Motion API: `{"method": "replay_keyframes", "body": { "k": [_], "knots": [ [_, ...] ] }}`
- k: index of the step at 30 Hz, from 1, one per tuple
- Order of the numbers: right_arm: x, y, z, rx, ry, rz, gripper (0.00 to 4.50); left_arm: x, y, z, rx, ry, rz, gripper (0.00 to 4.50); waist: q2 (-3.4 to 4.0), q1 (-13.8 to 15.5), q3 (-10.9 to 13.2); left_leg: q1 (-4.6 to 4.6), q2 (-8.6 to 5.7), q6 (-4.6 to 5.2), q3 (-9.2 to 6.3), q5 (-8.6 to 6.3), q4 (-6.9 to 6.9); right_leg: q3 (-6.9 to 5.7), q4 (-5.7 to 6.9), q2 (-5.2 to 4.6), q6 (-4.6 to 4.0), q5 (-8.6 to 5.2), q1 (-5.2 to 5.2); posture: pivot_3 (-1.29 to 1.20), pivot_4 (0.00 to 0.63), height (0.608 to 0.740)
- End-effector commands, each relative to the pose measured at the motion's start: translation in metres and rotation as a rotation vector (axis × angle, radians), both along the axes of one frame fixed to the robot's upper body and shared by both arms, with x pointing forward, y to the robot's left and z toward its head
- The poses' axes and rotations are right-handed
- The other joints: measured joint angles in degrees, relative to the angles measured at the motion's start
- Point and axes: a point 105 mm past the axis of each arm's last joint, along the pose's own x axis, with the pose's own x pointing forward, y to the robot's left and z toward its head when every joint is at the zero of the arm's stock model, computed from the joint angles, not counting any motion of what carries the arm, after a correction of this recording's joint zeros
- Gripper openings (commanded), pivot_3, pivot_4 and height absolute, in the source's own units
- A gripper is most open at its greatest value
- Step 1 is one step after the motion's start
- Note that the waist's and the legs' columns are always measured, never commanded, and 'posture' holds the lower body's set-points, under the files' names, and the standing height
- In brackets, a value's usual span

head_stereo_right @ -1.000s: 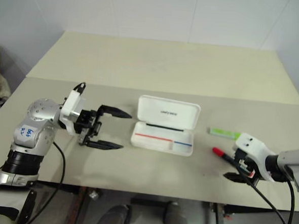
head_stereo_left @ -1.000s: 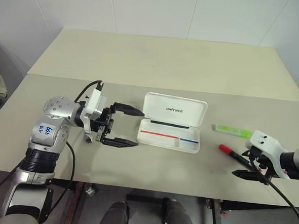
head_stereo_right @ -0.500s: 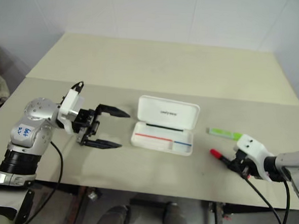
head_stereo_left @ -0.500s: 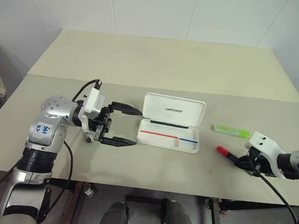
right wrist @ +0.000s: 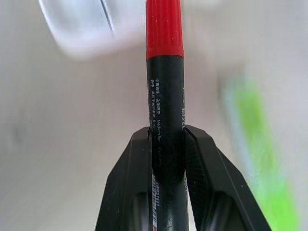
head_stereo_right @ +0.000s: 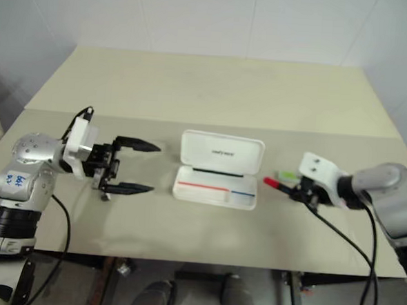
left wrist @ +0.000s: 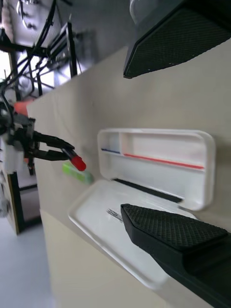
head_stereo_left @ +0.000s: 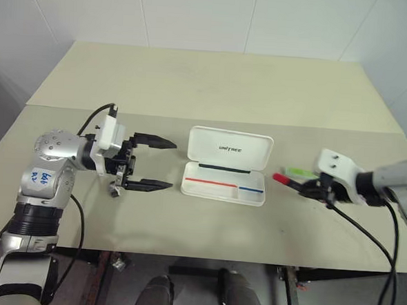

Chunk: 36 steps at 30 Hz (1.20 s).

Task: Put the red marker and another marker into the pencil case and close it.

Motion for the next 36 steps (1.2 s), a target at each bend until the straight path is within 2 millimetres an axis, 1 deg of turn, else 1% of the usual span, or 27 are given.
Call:
{"method": "replay_keyframes", "body": {
  "k": [1,2,4,8,10,16,22,25,26,28,30,31,33,35,36],
  "knots": [
    [0.004,0.034,0.015,0.008,-0.036,0.109,0.62,0.001,0.017,0.008,0.005,-0.05,0.074,4.5,0.04,0.0,0.0,0.0,0.08,-0.05,-0.01,-0.03,-0.04,-0.03,0.01,0.07,-0.05,-0.03,-0.02,0.0,0.15,0.74],
    [0.005,0.048,0.019,0.015,-0.045,0.152,0.62,0.0,0.021,0.007,0.005,-0.051,0.091,4.5,0.07,-0.1,0.1,-0.04,0.15,-0.1,-0.01,-0.06,-0.04,-0.06,0.02,0.12,-0.1,-0.06,-0.06,0.0,0.15,0.74],
    [0.007,0.066,0.023,0.023,-0.05,0.196,0.62,-0.001,0.024,0.007,0.005,-0.053,0.11,4.5,0.16,-0.2,0.1,-0.07,0.19,-0.18,0.09,-0.11,-0.04,0.0,0.03,0.14,-0.11,-0.06,-0.17,0.0,0.15,0.74],
    [0.013,0.096,0.026,0.037,-0.054,0.252,0.62,-0.003,0.026,0.006,-0.001,-0.057,0.135,4.5,0.16,0.0,0.1,-0.12,0.2,-0.19,0.12,-0.17,-0.03,0.0,-0.01,0.14,-0.1,-0.07,-0.18,0.0,0.15,0.74],
    [0.017,0.105,0.025,0.032,-0.058,0.268,0.62,-0.004,0.027,0.005,-0.004,-0.059,0.142,4.5,0.16,0.0,0.1,-0.14,0.19,-0.17,0.12,-0.19,-0.03,0.0,-0.05,0.14,-0.1,-0.07,-0.19,0.0,0.15,0.74],
    [0.026,0.116,0.015,0.02,-0.04,0.29,0.62,-0.007,0.027,0.005,-0.013,-0.067,0.165,4.5,0.16,0.0,0.1,-0.18,0.19,-0.15,0.12,-0.2,-0.02,-0.01,-0.07,0.13,-0.1,-0.07,-0.2,0.0,0.15,0.74],
    [0.039,0.119,0.004,0.01,-0.034,0.279,0.62,-0.009,0.027,0.005,-0.016,-0.066,0.175,4.5,0.16,-0.3,0.1,-0.16,0.22,-0.15,0.18,-0.2,-0.02,0.04,0.07,0.18,-0.11,-0.08,-0.29,0.0,0.15,0.74],
    [0.041,0.12,0.002,0.009,-0.029,0.283,0.62,-0.009,0.027,0.005,-0.017,-0.067,0.177,4.5,0.17,-0.2,0.1,-0.16,0.22,-0.15,0.19,-0.2,-0.02,0.04,0.14,0.18,-0.13,-0.08,-0.33,0.0,0.15,0.74],
    [0.042,0.12,0.002,0.008,-0.027,0.286,1.33,-0.009,0.027,0.005,-0.017,-0.067,0.177,4.5,0.17,-0.2,0.1,-0.17,0.23,-0.15,0.19,-0.2,-0.02,0.04,0.15,0.19,-0.13,-0.08,-0.33,0.0,0.15,0.74],
    [0.045,0.123,0.007,0.032,-0.049,0.284,1.9,-0.009,0.026,0.006,-0.018,-0.068,0.176,4.5,0.17,-0.2,0.1,-0.17,0.22,-0.15,0.19,-0.2,-0.01,0.04,0.15,0.19,-0.13,-0.09,-0.33,0.0,0.15,0.74],
    [0.046,0.127,0.014,0.06,-0.07,0.285,2.65,-0.009,0.026,0.006,-0.02,-0.069,0.174,4.5,0.17,-0.2,0.1,-0.17,0.22,-0.15,0.2,-0.2,-0.01,0.05,0.16,0.19,-0.13,-0.08,-0.33,0.0,0.15,0.74],
    [0.047,0.129,0.019,0.075,-0.078,0.285,2.95,-0.009,0.025,0.006,-0.02,-0.069,0.173,4.5,0.17,-0.2,0.1,-0.16,0.23,-0.15,0.19,-0.2,-0.02,0.05,0.16,0.19,-0.13,-0.09,-0.33,0.0,0.15,0.74],
    [0.043,0.134,0.033,0.119,-0.084,0.303,3.67,-0.008,0.023,0.007,-0.019,-0.07,0.164,4.5,0.18,-0.2,0.1,-0.17,0.23,-0.15,0.19,-0.2,-0.02,0.05,0.16,0.2,-0.13,-0.09,-0.34,0.0,0.15,0.74],
    [0.04,0.136,0.04,0.145,-0.077,0.316,4.39,-0.007,0.023,0.008,-0.018,-0.07,0.159,4.5,0.19,-0.1,0.1,-0.17,0.23,-0.15,0.19,-0.2,-0.02,0.05,0.15,0.19,-0.13,-0.08,-0.34,0.0,0.15,0.74],
    [0.038,0.136,0.042,0.156,-0.07,0.322,4.47,-0.007,0.022,0.008,-0.018,-0.072,0.156,4.5,0.19,-0.1,0.1,-0.17,0.23,-0.15,0.19,-0.2,-0.02,0.05,0.15,0.19,-0.13,-0.09,-0.34,0.0,0.15,0.74]
  ]
}}
